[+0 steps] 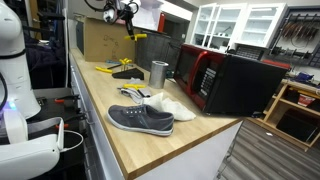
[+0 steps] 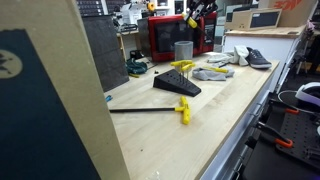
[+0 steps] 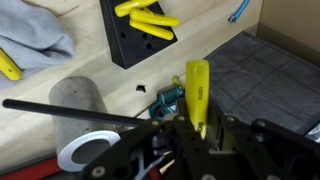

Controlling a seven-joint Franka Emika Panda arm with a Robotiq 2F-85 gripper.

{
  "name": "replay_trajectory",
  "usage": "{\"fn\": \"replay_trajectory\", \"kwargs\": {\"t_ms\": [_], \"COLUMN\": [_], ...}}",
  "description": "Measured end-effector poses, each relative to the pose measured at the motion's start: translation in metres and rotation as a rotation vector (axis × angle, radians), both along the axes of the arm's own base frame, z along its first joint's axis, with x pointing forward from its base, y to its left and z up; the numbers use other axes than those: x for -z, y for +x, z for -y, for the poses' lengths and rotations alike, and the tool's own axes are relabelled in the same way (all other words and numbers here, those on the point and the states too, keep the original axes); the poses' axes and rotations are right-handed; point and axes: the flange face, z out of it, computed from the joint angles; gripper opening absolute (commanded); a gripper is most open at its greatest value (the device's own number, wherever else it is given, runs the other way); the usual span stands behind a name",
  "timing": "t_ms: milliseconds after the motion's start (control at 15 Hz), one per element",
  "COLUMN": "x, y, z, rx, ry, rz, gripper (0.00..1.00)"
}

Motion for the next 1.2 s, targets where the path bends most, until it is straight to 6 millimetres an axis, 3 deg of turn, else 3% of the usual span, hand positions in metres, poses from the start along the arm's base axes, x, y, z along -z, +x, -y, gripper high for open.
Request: {"fn": "replay_trajectory", "kwargs": {"t_ms": [333, 400, 667, 933, 1200], "x": [0.009, 0.009, 0.014, 0.014, -0.003], "y": [0.003, 0.003, 0.003, 0.006, 0.019], "z": [-0.001, -0.001, -0.005, -0.027, -0.039], "rx": [-0.001, -0.001, -0.004, -0.028, -0.021], "ry": [-0.008, -0.008, 0.0, 0.031, 0.085], "rz": [-0.02, -0.02, -0.03, 0.029, 0.134], "gripper": [0.24, 0.06, 0.06, 0.06, 0.06]}}
